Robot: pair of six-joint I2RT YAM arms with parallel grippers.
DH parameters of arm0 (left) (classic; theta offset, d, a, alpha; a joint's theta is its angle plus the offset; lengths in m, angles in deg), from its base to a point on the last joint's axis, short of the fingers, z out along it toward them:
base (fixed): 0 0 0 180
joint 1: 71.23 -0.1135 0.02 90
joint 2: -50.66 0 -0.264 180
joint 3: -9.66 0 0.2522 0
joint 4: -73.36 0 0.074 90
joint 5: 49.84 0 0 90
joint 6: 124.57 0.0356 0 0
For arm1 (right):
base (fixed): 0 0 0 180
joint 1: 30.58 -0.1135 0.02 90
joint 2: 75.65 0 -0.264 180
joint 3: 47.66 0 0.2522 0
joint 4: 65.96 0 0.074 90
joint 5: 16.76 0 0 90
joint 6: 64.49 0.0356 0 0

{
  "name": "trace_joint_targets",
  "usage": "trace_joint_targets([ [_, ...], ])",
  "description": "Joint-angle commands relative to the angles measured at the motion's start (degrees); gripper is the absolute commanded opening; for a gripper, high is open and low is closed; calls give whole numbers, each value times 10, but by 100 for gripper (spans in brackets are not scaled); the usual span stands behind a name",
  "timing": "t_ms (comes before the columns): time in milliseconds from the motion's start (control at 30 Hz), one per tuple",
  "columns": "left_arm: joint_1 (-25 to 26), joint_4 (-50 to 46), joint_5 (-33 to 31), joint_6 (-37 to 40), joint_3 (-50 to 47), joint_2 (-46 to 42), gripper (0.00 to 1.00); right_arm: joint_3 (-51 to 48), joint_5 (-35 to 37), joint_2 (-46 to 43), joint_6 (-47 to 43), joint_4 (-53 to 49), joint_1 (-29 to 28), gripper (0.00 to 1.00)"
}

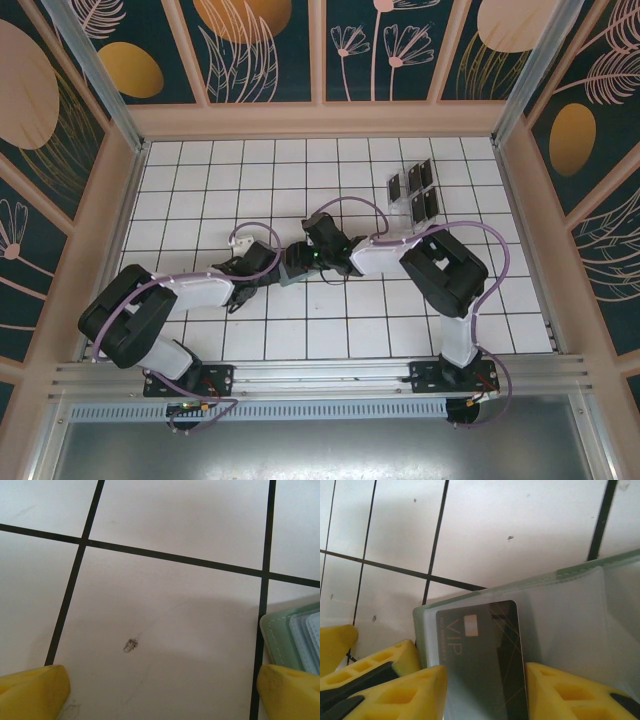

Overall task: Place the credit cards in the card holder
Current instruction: Insert the credit card into the card slot.

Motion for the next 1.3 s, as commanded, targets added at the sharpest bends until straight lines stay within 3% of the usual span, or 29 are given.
trace_joint_targets([
  [0,-29,36,40,13,3,44,98,5,-28,14,26,18,-24,44],
  [267,-45,29,31,41,21,42,98,-6,-29,7,47,45,-32,44],
  [600,-48,-14,10,40,3,-56,98,-27,-8,-43,31,37,-6,47],
  [1267,-68,-24,19,28,-18,-97,98,15,-23,4,12,20,7,46],
])
